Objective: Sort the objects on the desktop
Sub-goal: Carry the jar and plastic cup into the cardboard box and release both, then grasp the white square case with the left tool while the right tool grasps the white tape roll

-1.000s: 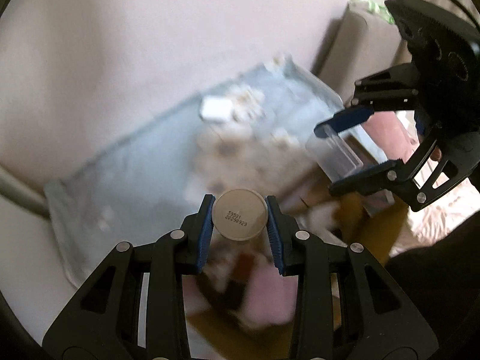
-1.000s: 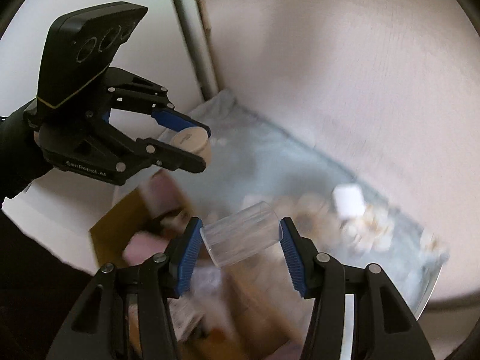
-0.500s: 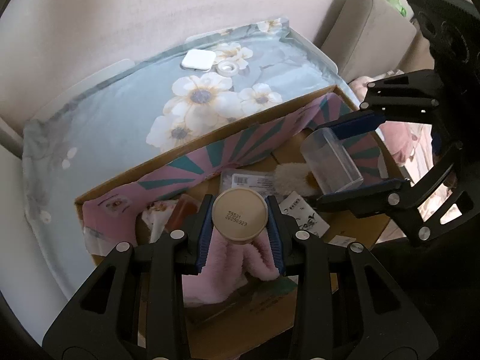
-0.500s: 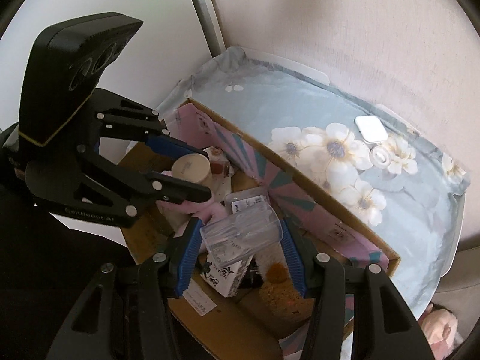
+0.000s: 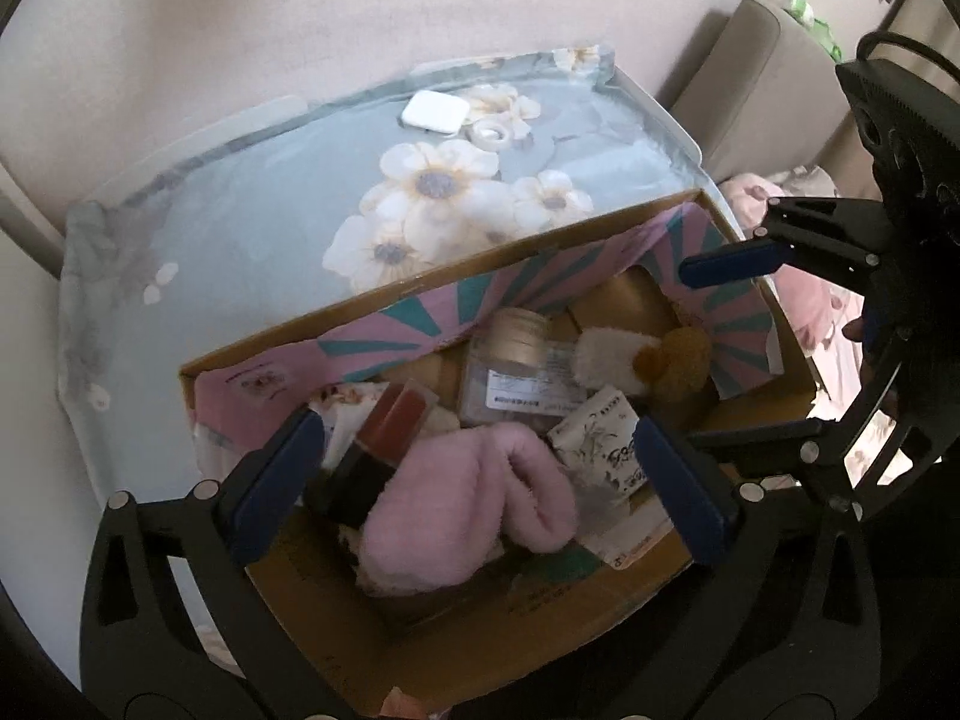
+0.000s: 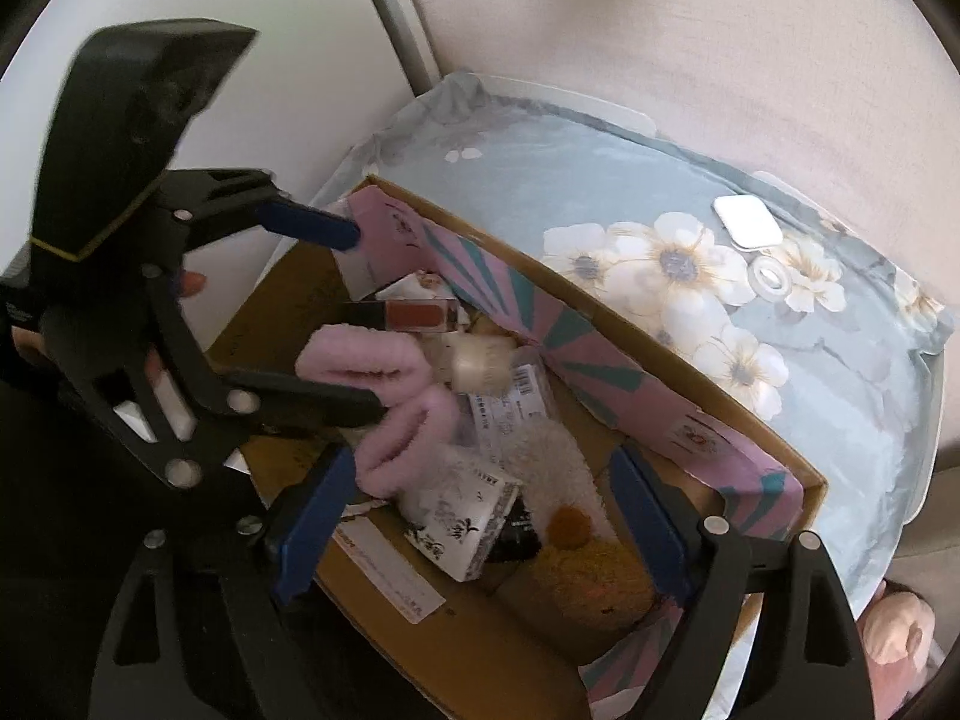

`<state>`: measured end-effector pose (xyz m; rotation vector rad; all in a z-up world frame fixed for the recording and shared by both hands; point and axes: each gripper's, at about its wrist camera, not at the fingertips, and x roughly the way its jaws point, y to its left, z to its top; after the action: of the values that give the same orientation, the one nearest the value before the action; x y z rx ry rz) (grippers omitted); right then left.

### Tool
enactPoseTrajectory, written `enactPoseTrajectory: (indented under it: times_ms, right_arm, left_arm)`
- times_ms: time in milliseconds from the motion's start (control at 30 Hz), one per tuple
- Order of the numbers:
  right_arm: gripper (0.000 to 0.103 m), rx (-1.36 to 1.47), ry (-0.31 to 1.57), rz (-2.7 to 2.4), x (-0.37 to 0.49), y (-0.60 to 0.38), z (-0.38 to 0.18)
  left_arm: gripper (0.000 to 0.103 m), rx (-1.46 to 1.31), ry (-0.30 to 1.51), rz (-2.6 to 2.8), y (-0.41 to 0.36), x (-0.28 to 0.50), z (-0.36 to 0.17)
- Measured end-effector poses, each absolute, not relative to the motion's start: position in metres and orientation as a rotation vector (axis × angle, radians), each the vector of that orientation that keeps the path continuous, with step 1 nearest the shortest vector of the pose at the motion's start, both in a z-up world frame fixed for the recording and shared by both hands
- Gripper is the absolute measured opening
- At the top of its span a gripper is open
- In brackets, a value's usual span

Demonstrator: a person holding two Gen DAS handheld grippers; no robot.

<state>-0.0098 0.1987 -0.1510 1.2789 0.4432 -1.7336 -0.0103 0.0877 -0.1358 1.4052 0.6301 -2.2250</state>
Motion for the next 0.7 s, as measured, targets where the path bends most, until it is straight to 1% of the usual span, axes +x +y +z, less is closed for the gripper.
enactPoseTrajectory:
  times_ms: [333,567,700]
  right_arm:
    - [0.084,1.297,0.481,-1.789,-0.008,0.203,-0.152]
    - [0.084,1.257,0.408,-1.848,-0.013,0.217,-0.132]
    - [0.084,1.239,0.388,-1.866,-0.015,0.224,-0.127]
  left_arm:
    - [0.103,1.414,0.541,-2.218,0.087,-0.02,-0.129]
    - [0.103,1.392,0.516,-2.215,0.087,-0.02,-0.12]
    - [0.103,1.334,0.497,-2.207,0.085,-0.017,-0.111]
